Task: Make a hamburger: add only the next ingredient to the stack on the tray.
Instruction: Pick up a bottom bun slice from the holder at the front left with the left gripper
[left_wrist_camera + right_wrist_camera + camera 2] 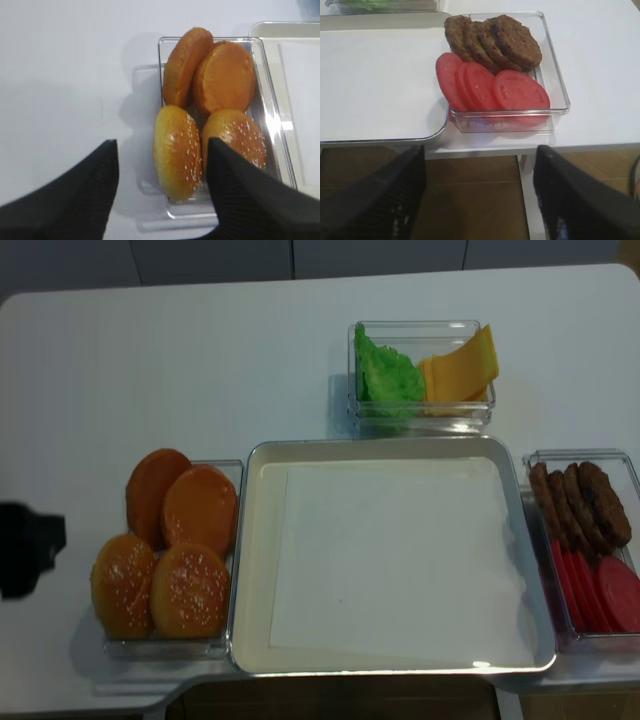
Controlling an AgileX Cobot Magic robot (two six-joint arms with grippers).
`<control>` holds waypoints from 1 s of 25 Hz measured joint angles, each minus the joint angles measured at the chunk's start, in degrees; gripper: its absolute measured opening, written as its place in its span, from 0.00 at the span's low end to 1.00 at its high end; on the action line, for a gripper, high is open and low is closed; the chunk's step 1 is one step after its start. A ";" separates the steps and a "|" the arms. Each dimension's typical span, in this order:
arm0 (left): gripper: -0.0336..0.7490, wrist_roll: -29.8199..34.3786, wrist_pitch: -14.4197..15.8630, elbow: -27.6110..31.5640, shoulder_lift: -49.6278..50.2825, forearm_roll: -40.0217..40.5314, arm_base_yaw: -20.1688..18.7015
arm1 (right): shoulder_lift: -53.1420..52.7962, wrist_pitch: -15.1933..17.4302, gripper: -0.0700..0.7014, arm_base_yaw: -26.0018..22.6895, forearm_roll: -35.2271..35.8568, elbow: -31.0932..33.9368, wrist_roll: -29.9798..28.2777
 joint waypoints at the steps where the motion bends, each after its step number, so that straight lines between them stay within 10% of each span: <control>1: 0.58 0.45 -0.25 -1.95 3.21 0.00 0.00 | 0.00 0.00 0.75 0.00 0.00 0.00 0.00; 13: 0.57 11.04 0.00 -20.01 32.85 -8.56 0.00 | 0.00 0.00 0.75 0.00 0.00 0.00 0.00; 25: 0.56 19.04 2.85 -22.17 43.02 -12.38 0.00 | 0.00 0.00 0.75 0.00 0.00 0.00 0.00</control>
